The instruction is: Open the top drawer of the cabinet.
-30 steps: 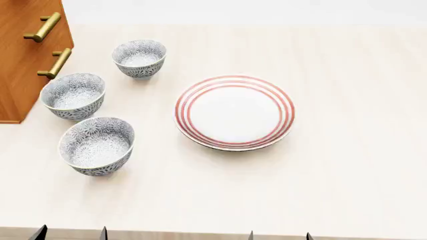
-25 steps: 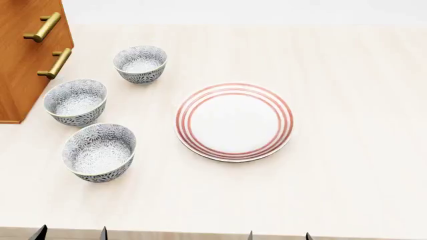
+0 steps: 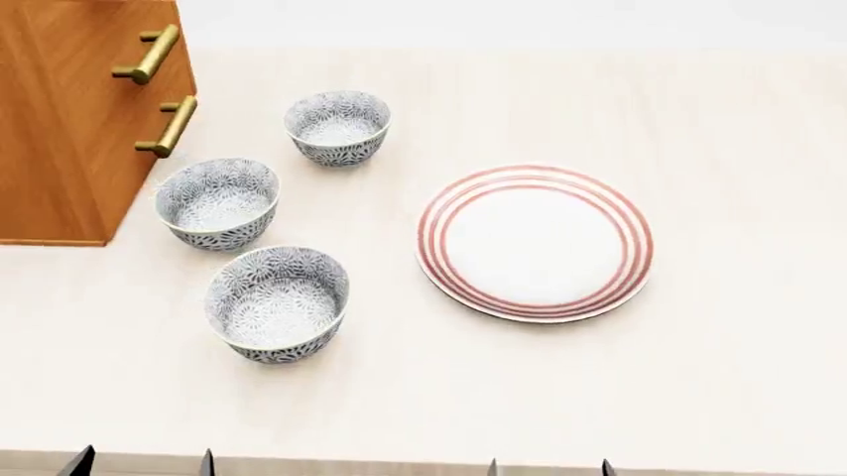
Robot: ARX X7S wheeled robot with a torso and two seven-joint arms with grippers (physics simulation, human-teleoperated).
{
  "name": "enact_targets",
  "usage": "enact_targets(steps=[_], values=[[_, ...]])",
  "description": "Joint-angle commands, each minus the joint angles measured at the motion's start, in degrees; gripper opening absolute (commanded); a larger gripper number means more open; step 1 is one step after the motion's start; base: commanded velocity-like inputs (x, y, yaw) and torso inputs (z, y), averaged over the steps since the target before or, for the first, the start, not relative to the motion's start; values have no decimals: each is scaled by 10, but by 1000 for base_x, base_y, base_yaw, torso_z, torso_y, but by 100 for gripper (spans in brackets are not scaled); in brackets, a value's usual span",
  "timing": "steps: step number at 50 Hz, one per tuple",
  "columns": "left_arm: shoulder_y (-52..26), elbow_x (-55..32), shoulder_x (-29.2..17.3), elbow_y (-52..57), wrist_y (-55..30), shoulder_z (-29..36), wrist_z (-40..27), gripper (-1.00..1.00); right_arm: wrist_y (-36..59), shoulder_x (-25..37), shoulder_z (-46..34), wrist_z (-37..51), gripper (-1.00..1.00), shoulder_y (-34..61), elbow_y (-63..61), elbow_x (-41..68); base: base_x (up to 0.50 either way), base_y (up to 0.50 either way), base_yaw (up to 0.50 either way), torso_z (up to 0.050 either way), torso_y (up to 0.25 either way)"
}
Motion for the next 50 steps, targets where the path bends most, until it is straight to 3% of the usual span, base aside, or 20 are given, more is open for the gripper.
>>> enact_targets(steps=[1,17,23,50], values=[[-2,-7,-11,-1,-2,12,-13,100,0,10,-15,10,100,1,0,7,0,500,0,0,0],[-4,-13,-21,-3,-3,25,-27,100,-7,20,-27,20,100,3,6,17,0,500,0,0,0],[-3,-18,-25,-1,2,31,-28,100,-6,20,-24,29,100,3,5,28,0,63,0,3,0],[-7,-24,-38,-5,-3,48,-50,100,-4,34,-41,46,100,5,3,42,0,0,0,50,5]])
